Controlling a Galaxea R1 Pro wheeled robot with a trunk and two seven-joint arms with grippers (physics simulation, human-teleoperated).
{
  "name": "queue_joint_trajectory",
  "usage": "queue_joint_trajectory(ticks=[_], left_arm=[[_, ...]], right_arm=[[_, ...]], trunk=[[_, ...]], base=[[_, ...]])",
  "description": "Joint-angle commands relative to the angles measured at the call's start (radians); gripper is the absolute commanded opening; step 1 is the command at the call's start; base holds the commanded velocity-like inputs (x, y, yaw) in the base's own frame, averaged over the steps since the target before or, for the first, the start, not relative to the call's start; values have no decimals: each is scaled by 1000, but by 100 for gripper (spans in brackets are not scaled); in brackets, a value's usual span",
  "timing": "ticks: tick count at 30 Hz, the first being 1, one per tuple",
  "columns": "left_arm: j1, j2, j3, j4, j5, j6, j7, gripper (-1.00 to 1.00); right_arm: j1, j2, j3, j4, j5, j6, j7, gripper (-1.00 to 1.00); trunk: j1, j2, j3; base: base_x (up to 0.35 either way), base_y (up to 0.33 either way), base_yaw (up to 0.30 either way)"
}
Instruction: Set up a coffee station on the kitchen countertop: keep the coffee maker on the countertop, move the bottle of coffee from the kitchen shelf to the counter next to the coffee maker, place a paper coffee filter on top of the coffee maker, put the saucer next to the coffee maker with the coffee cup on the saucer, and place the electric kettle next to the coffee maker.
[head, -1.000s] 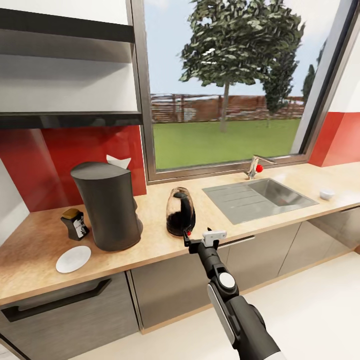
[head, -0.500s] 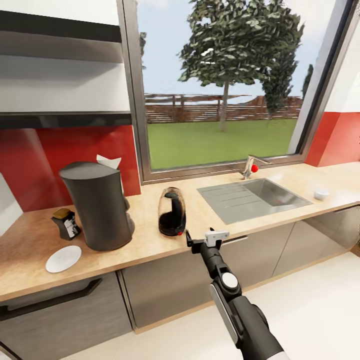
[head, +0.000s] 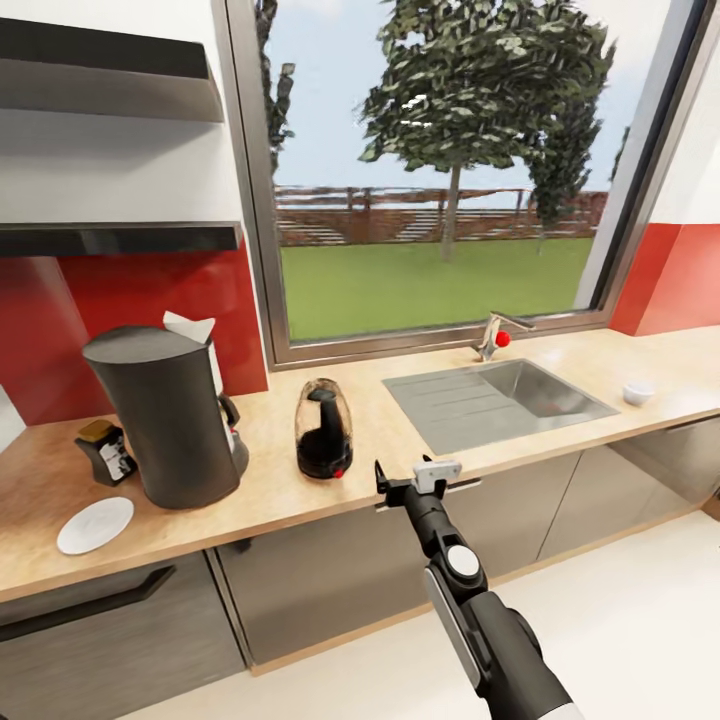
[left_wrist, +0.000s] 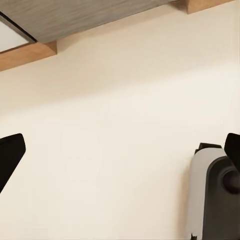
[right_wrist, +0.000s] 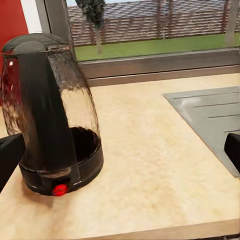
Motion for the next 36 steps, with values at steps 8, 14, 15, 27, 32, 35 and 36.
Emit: queue_joint_trajectory(ticks=[8, 14, 15, 27, 32, 35, 36], left_arm=[[1, 2, 1, -3, -11, -122, 9, 100], [-4, 1, -1, -4, -11, -297, 14, 100], [-6, 0, -1, -4, -11, -310, 15, 100], [-36, -9, 1, -5, -9, -337, 18, 100], [-50, -11, 1, -5, -9, -337, 18, 100], [-52, -12, 1, -5, -9, -337, 18, 100], [-53, -12, 1, -5, -9, -337, 18, 100]], right_arm=[[-1, 1, 3, 13, -3, 0, -7, 100], [2, -3, 2, 52, 1, -1, -7, 100], [2, -3, 2, 67, 2, -2, -7, 100], [5, -44, 4, 179, 12, -189, -2, 100], [5, -46, 10, 188, 70, -222, -1, 100], [5, -45, 26, 186, 101, -226, -2, 100], [5, -45, 28, 185, 104, -227, -2, 100]], trunk=[[1, -2, -2], [1, -2, -2], [1, -2, -2], [1, -2, -2], [1, -2, -2], [1, -2, -2], [1, -2, -2]], base=[[12, -8, 0], [1, -1, 72], [0, 0, 211], [0, 0, 265], [0, 0, 190], [0, 0, 45], [0, 0, 24]])
